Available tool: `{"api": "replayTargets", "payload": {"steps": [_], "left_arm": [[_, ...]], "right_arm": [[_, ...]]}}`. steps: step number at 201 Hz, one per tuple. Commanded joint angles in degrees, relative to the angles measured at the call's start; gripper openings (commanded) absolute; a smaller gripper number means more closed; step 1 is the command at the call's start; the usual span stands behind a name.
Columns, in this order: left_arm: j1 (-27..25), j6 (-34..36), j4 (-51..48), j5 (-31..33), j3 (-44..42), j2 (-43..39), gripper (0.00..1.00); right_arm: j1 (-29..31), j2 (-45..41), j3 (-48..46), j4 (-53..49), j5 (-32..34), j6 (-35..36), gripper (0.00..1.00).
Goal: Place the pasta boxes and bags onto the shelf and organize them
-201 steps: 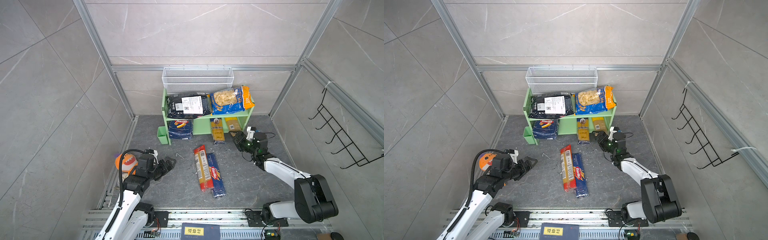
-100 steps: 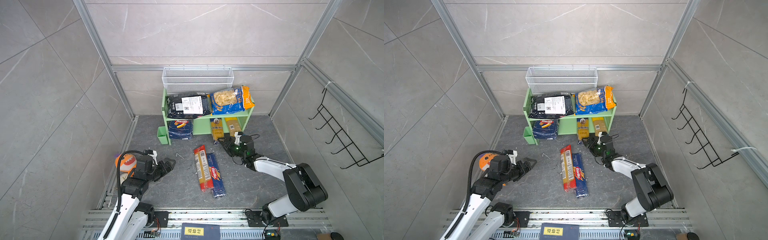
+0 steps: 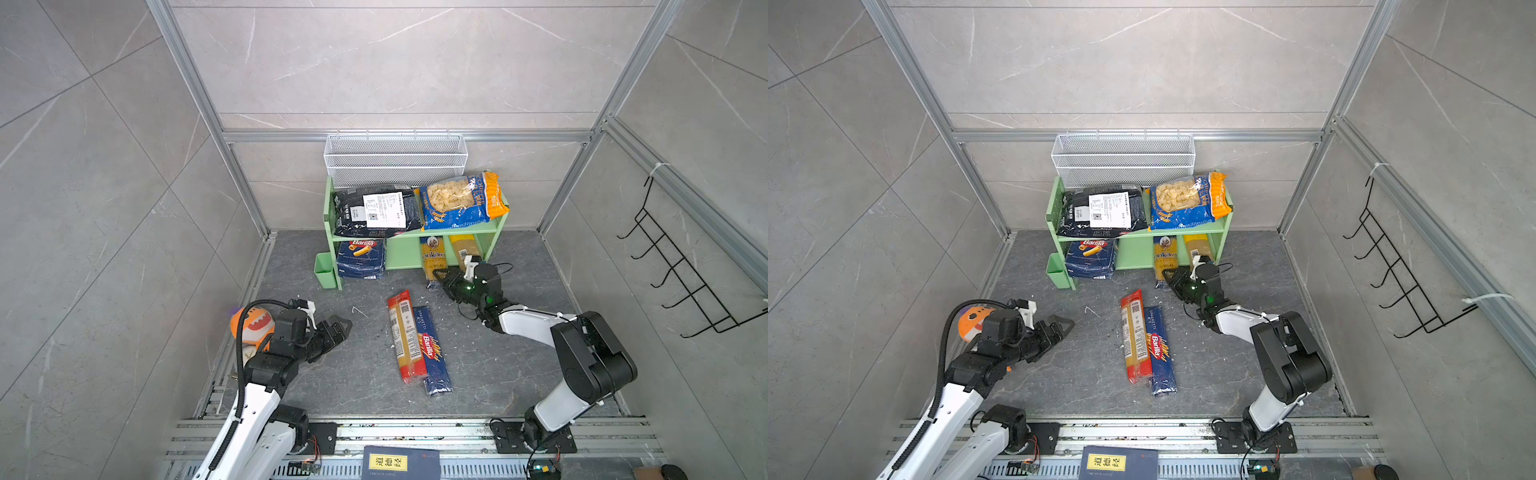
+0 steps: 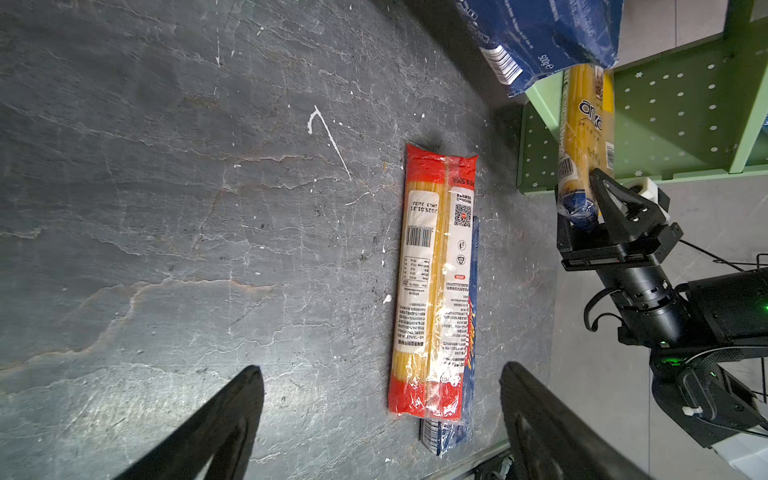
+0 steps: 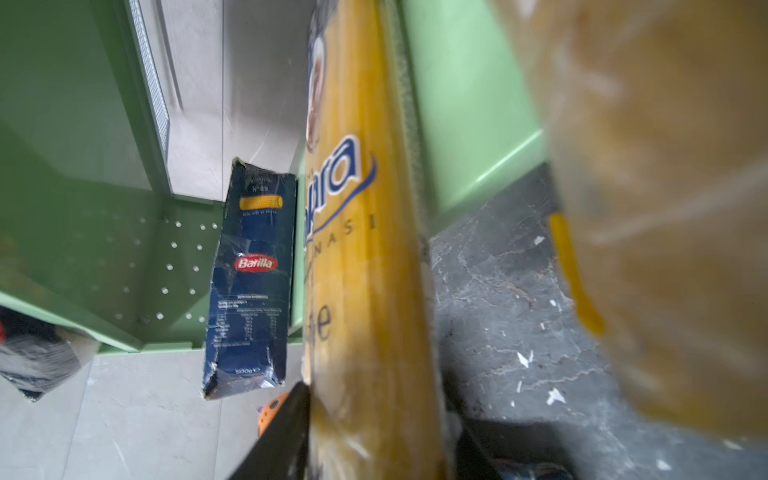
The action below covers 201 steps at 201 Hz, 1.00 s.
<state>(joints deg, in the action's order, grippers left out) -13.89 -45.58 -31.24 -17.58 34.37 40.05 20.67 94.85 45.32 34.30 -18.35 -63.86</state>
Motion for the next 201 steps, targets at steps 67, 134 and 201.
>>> {"api": "replayTargets", "payload": {"steps": [67, 134, 201], "left_arm": [[-0.3, 1.5, 1.6, -0.2, 1.0, 1.4, 0.91], [-0.3, 1.1, 3.0, -0.2, 1.1, 3.1, 0.91], [-0.3, 0.9, 3.7, -0.5, 1.6, 4.2, 0.91]], "right_arm": [[-1.7, -0.8, 1.2, 0.0, 1.0, 0.9, 0.24], [-6.9, -0.9, 2.0, -1.3, -2.9, 1.3, 0.25], [-8.2, 2.3, 3.2, 0.9, -7.3, 0.1, 0.84]]}}
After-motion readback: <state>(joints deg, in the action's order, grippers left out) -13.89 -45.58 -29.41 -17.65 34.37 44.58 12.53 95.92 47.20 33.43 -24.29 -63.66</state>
